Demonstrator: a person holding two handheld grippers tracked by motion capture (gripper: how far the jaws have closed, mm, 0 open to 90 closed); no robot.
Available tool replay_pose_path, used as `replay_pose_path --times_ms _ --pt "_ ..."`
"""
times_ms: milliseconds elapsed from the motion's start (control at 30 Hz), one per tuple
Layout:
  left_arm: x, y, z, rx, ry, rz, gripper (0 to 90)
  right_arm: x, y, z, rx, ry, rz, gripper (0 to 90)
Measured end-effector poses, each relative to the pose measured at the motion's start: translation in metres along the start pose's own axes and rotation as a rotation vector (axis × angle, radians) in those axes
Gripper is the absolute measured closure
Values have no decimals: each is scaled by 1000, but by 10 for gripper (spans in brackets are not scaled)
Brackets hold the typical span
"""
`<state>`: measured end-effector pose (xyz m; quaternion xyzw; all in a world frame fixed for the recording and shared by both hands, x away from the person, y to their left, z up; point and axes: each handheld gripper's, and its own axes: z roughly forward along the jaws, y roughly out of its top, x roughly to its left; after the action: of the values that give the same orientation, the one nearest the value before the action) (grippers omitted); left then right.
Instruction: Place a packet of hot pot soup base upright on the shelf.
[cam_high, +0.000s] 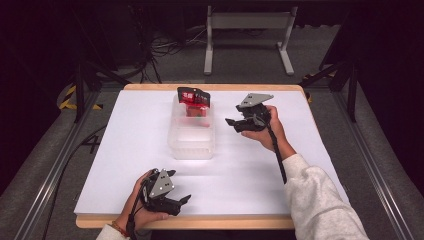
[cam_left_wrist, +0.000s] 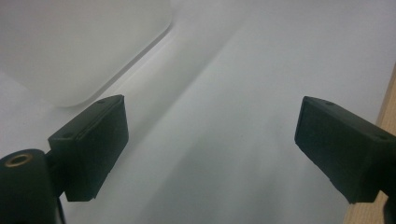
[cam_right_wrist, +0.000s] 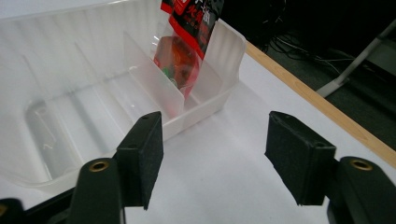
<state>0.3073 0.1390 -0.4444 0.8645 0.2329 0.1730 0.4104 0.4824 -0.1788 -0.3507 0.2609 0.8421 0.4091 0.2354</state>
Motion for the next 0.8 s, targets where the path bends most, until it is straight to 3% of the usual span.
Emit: replay_pose_path --times_ms 367,800 --pt "0 0 1 6 -1 0 104 -1 -10 -13 36 -7 -22 327" --pt "0 0 2 14 2 -5 103 -1 -25 -32 70 2 -46 218"
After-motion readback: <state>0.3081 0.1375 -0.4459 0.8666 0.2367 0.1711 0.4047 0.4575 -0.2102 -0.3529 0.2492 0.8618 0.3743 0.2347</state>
